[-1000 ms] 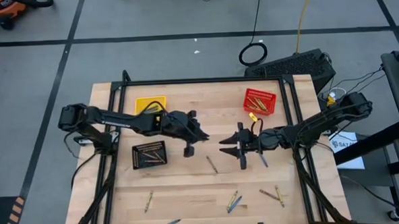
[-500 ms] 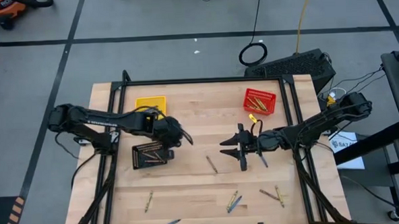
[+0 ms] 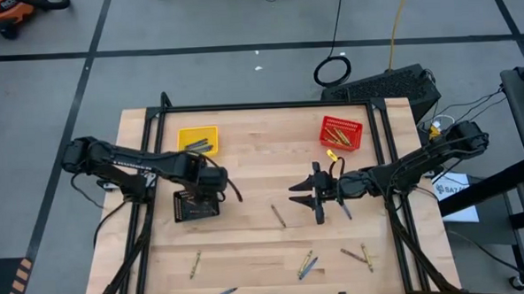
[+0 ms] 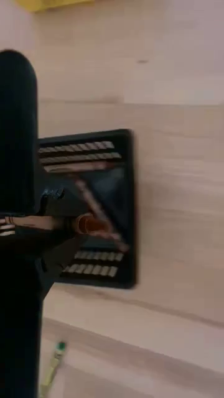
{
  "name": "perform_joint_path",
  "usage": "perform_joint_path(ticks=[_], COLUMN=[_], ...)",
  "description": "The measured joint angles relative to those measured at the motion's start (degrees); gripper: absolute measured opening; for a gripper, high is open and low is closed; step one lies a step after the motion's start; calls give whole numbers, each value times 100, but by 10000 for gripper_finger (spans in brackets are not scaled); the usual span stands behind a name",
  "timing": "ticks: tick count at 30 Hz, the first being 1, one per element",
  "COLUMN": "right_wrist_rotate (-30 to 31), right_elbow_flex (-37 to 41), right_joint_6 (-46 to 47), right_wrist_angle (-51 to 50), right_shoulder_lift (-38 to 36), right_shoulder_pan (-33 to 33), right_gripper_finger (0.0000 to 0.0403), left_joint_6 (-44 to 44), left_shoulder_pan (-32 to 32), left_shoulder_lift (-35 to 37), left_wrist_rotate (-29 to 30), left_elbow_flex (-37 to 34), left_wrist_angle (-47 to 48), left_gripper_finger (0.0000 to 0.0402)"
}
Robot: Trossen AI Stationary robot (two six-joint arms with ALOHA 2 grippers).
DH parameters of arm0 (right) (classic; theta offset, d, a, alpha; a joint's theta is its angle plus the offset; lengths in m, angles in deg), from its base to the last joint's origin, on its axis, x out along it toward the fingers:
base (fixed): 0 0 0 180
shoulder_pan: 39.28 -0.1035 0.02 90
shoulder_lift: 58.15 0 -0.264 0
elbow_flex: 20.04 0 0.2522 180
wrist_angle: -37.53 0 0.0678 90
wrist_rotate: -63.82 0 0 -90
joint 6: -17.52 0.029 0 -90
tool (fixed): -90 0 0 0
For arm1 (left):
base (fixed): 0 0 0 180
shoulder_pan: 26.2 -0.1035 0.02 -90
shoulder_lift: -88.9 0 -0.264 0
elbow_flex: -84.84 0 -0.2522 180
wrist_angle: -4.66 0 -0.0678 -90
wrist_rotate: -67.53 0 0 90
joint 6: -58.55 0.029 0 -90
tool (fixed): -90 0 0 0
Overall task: Sort crayons
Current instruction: Put the brown crayon into the black bin
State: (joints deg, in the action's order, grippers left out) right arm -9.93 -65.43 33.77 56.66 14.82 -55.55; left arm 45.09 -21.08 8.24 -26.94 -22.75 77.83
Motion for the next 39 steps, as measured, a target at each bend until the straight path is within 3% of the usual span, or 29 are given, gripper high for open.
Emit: perform_joint_path(ticks=[9,18,27,39], right_wrist_rotate=[-2,-4,-4,-7], right_elbow_flex=[0,0,0,0], right_joint_6=[0,0,0,0], right_wrist_angle=[-16,-21,-19,-19], right_shoulder_lift=[0,0,0,0], right_shoulder_pan=[0,0,0,0], right_gripper_finger=[125,125,125,125], left_joint_6=[-696,-709,-725,-727], left_shoulder_pan=[163,243,241,241], left_shoulder_lift=[-19,-273,-264,-264], left_wrist_rotate=[6,455,306,195], left_elbow_flex=[0,-386,-845,-922], left_wrist_angle=[281,209,-93,-322], left_gripper_finger=[13,13,14,62])
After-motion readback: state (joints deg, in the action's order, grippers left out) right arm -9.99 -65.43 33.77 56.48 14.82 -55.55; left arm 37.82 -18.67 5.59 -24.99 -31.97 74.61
